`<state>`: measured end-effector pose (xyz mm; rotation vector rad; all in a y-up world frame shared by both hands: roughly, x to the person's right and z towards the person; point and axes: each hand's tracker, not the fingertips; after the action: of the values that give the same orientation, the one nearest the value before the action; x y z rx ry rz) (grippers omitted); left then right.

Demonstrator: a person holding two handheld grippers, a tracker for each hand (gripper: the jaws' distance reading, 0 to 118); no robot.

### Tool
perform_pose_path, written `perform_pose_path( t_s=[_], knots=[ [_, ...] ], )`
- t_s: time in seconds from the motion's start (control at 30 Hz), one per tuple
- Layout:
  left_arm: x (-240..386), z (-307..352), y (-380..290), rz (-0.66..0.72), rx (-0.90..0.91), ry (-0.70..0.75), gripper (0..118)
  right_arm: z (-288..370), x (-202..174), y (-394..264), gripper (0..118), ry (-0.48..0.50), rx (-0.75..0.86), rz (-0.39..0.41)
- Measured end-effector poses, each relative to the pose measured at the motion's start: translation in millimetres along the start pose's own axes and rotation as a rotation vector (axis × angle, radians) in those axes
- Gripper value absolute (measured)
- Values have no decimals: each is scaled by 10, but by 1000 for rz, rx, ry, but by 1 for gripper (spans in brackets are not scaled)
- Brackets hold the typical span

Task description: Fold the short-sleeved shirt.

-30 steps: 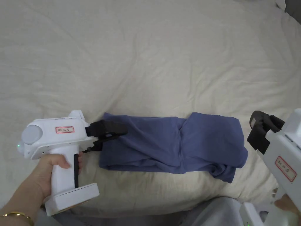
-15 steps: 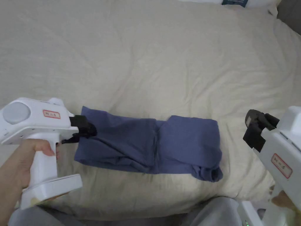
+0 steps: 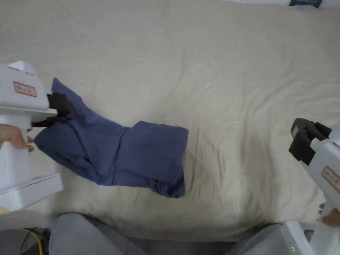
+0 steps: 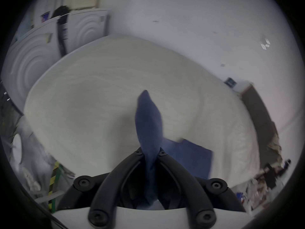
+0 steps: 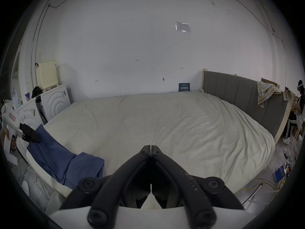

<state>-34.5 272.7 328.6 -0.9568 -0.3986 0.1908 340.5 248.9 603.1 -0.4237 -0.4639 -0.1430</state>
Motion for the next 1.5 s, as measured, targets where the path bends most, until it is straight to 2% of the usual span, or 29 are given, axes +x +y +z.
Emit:
perform_pose_path(
  t_s=[0.07, 0.2, 0.33, 0.37, 0.5, 0.53, 0.6, 0.63, 0.67, 0.7, 0.73, 0.77, 0.83, 0.97, 1.07, 1.23, 1.3, 1.4, 1.5],
  knots=[
    [312, -6, -83, -45, -12, -93, 10, 22, -13, -3, 1, 4, 1, 6],
    [910, -293, -251, -149, -76, -188, 10, 101, 11, -14, 1, -1, 6, 6],
    [1331, -916, -486, -124, -179, -191, 13, 194, 93, -38, 1, -25, 7, -9],
    [1409, -1088, -560, -115, -208, -190, 16, 222, 122, -44, 1, -36, 7, -11],
    [1602, -1566, -820, -133, -339, -194, 64, 316, 221, -58, 1, -69, 6, -15],
    [1610, -1601, -843, -135, -358, -199, 64, 333, 245, -59, 1, -80, 5, -16],
    [1590, -1543, -835, -130, -338, -194, 62, 359, 292, -65, 1, -93, 5, -22],
    [1573, -1474, -802, -126, -297, -200, 55, 355, 323, -74, 1, -99, 6, -27],
    [1566, -1403, -758, -146, -231, -191, 38, 341, 344, -82, 1, -101, 4, -32],
    [1578, -1334, -729, -170, -164, -172, 12, 328, 354, -88, 1, -102, 0, -36],
    [1601, -1290, -741, -210, -77, -123, 4, 307, 357, -95, 1, -101, -6, -39],
    [1629, -1276, -789, -265, 0, -72, 4, 288, 350, -104, 1, -101, -11, -41],
    [1682, -1364, -915, -354, 21, -30, 2, 266, 327, -124, 1, -94, -15, -42],
    [1670, -1725, -1222, -345, -82, -105, 2, 228, 279, -143, 1, -81, -27, -47],
    [1711, -1993, -1454, -446, -124, -46, 1, 212, 265, -133, 1, -71, -32, -46],
    [1734, -1956, -1383, -431, -124, -71, 0, 216, 192, -84, 1, -54, -23, -20],
    [1683, -1808, -1232, -372, -128, -134, 0, 203, 145, -58, 1, -42, -25, -8],
    [1515, -1282, -1009, -282, 92, -207, 0, 176, 20, -17, 1, -6, -20, 5],
    [1325, -800, -858, -314, 327, -110, 0, 78, -212, 7, 1, 51, -13, 41]
  ],
)
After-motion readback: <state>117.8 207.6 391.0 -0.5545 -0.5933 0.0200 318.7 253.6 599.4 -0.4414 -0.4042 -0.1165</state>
